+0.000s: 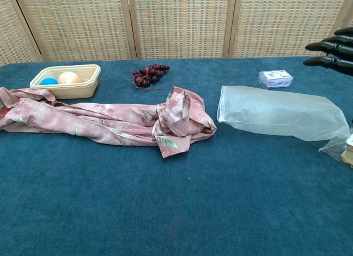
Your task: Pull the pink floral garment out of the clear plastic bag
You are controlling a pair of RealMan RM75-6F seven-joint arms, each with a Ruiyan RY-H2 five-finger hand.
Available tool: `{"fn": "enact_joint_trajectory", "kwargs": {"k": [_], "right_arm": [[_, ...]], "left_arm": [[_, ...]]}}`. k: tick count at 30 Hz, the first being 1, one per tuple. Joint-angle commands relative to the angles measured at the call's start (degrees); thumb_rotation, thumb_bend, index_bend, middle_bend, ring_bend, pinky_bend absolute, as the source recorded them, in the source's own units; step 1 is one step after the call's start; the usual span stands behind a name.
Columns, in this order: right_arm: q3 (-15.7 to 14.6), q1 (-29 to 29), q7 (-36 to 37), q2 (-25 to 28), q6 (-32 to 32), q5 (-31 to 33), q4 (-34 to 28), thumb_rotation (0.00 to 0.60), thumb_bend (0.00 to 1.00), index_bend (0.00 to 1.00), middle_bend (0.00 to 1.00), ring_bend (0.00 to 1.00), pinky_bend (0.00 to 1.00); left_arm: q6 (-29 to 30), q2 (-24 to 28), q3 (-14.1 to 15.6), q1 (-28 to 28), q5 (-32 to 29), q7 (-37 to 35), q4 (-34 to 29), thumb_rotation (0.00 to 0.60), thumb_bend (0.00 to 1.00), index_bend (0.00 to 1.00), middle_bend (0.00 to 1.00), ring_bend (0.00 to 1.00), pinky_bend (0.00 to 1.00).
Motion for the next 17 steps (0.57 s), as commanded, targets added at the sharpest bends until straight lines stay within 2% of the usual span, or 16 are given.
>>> {"fn": "enact_joint_trajectory", "kwargs": {"k": [1,8,17], "right_arm": [[3.96,-5.15,-1.50,4.45,-0.74,8.46,-16.83,0.600,0.00,0.00,0.00,0.00,0.00],[5.21,-10.44,0.28,4.63,0.85,13.34,-27.44,0.600,0.00,0.00,0.00,0.00,0.00],[5.42,-14.82,0.31,4.07,3.48,14.25,-32.26,0.600,0.00,0.00,0.00,0.00,0.00]], "left_arm": [[7.84,-3.91,2.59,4.78,3.31,2.09,-2.20,0.600,0.06,0.00,0.00,0.00,0.00],[17.22,-10.32,5.97,11.03,5.06,8.18,-4.32,0.600,0.06,0.00,0.00,0.00,0.00],[21.50,-14.22,10.49,16.38,7.20,12.33,-7.00,0.600,0.06,0.00,0.00,0.00,0.00]]}}
